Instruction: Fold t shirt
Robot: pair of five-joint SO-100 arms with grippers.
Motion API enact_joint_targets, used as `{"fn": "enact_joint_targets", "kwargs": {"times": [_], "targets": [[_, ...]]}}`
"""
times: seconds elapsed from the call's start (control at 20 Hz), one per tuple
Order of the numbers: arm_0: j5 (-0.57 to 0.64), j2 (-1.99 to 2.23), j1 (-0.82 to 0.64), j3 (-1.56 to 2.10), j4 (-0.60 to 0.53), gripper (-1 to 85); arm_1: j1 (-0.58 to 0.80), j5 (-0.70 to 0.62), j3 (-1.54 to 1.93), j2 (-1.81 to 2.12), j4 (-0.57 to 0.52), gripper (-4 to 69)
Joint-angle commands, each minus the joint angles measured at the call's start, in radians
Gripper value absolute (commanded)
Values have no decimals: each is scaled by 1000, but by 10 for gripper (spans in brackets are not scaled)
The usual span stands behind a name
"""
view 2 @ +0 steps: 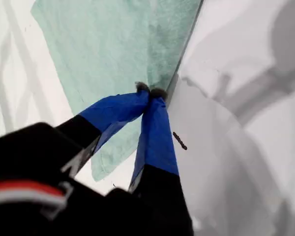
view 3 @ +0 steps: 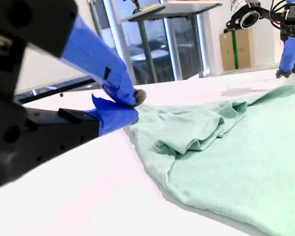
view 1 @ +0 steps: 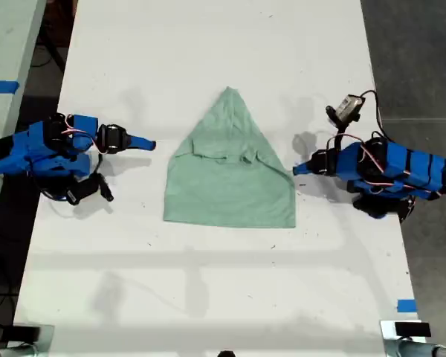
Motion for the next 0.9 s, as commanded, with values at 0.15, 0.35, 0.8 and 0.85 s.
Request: {"fn": "enact_joint_targets", "kwargs": {"times": [0.15,0.35,0.8,0.85], "targets": [[-20,5,-15,6,3,-1,5,11,52,15,6,5],[-20,5,-15,6,3,-1,5,11,52,15,6,5],[-40,5,-32,6,17,15,5,11,52,15,6,5],[-46,5,-35,6,20,18,5,11,52,15,6,5]]}}
